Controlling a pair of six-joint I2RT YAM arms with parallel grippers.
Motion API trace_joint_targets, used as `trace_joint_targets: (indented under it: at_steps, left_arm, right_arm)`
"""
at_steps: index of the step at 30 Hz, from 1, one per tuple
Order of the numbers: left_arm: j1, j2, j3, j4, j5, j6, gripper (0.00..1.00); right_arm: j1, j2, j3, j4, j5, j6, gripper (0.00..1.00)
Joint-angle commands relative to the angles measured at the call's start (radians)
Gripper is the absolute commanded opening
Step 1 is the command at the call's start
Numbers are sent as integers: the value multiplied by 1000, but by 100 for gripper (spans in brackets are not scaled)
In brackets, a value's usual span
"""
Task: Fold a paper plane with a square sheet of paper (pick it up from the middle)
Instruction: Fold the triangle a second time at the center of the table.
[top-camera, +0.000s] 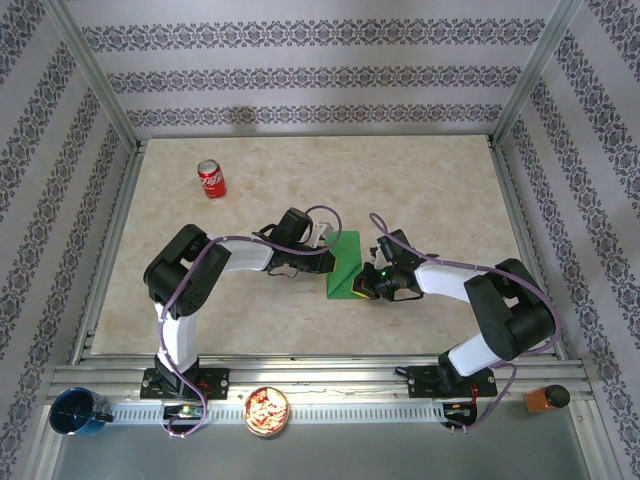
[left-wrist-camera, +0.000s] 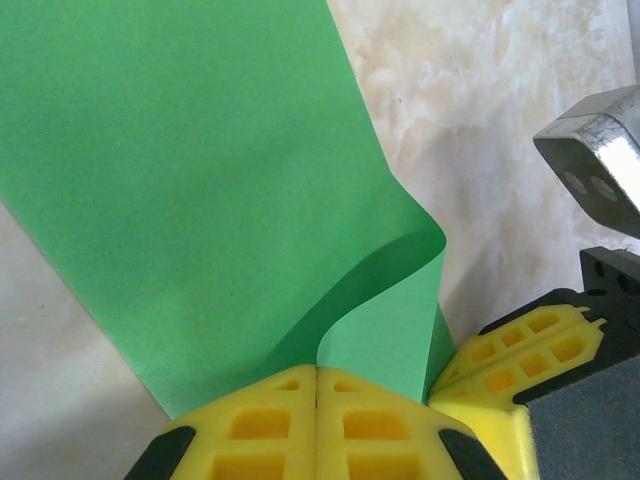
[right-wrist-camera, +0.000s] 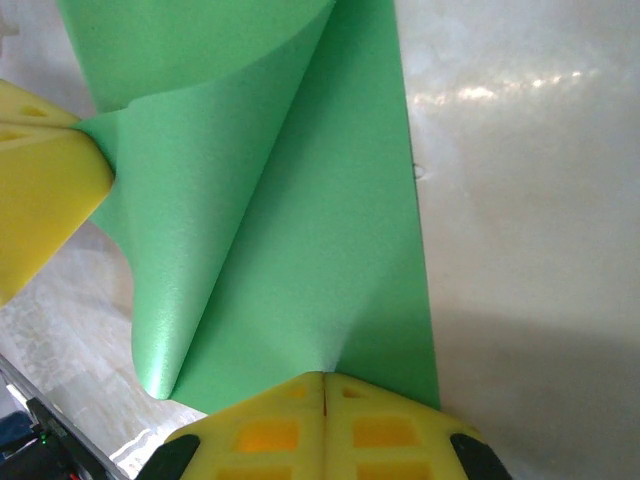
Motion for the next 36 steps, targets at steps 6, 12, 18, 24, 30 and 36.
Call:
trace_joint_targets:
  at_steps: [6,12,18,24,30,36]
  left_arm:
    - [12,-12,-20,0,-22,15,3]
    - [12,-23,-43,31,-26,1,3]
    - [12,-23,-38,40,-29,-1,3]
    - [12,-26,-23,25,-33,19,4]
    - [12,-27,-18,20,-44,24,4]
    - [12,-30,-12,34,-38,26,4]
  right_arm:
    - [-14,3,7,-49,12,-10,5]
    - [-15,-2,6,-52,13,-9,5]
    - [-15,-2,6,-53,10,-11,5]
    - [-17,-1,4,-53,9,-11,5]
    - [-17,1,4,-50,6,-11,5]
    - [-17,0,3,-53,5,-12,5]
